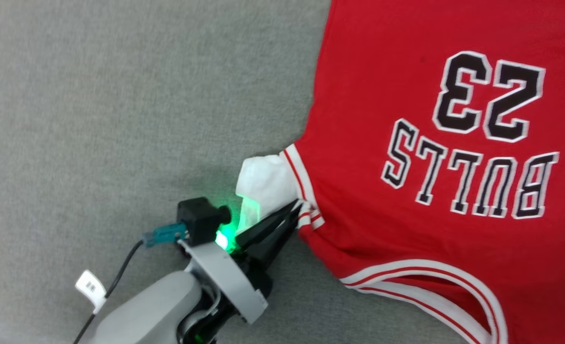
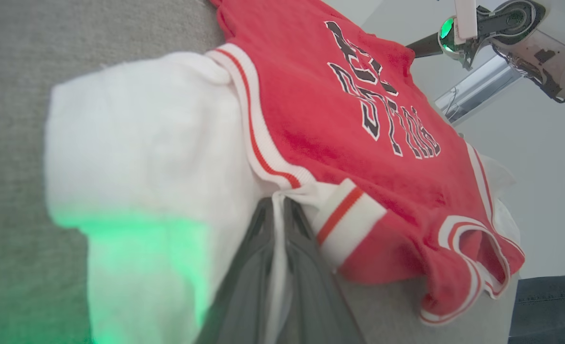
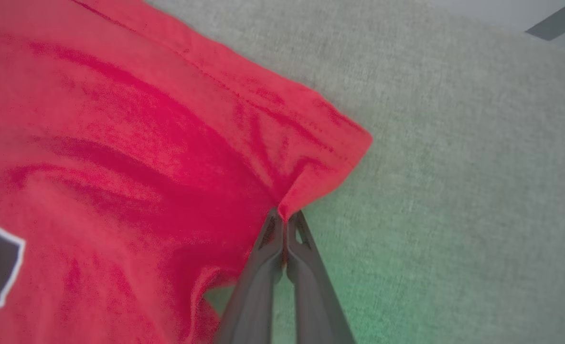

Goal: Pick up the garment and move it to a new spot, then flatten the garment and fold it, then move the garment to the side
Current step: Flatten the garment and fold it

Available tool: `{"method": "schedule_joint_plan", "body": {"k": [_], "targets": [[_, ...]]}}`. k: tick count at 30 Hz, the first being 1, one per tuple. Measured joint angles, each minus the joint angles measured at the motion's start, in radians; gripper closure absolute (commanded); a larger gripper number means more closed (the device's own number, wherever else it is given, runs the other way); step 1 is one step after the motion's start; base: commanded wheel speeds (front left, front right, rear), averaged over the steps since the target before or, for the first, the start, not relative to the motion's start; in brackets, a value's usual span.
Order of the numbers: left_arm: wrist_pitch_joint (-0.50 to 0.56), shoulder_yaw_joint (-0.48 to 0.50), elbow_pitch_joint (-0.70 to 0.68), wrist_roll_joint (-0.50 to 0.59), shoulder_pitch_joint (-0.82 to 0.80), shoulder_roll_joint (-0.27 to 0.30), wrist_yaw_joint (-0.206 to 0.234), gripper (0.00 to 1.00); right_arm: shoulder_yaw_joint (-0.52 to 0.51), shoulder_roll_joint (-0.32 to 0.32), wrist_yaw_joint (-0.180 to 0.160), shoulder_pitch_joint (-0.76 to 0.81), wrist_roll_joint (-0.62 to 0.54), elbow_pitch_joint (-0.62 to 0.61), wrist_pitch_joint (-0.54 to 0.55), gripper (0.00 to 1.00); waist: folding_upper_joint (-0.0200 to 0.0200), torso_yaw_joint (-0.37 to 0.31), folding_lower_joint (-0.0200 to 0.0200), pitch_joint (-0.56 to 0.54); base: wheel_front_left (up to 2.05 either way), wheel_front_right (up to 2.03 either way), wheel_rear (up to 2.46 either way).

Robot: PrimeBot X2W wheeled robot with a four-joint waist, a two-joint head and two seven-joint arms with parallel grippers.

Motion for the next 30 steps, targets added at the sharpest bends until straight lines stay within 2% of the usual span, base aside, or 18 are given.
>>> {"method": "schedule_joint_plan", "body": {"k": [9,14,20,30], "targets": [[0.016,0.07,0.014,0.025,0.128,0.05,0.009,1.0,0.058,-0.214,0.0,0.353,0.195,-0.381,-0.035,1.0,0.0,-0.042,0.0,-0.137,0.0,0.0,0.0],[0.019,0.095,0.018,0.029,0.169,0.079,0.013,1.0,0.065,-0.286,0.0,0.598,0.246,-0.544,-0.093,1.0,0.0,-0.079,0.0,-0.193,0.0,0.0,0.0],[0.019,0.124,0.019,0.037,0.184,0.098,0.022,1.0,0.058,-0.283,0.0,0.848,0.25,-0.643,-0.186,1.0,0.0,-0.126,0.0,-0.239,0.0,0.0,0.0],[0.02,0.127,0.033,0.043,0.186,0.1,0.022,1.0,0.039,-0.178,0.0,1.085,0.146,-0.736,-0.197,1.0,0.0,-0.165,0.0,-0.278,0.0,0.0,0.0]]}}
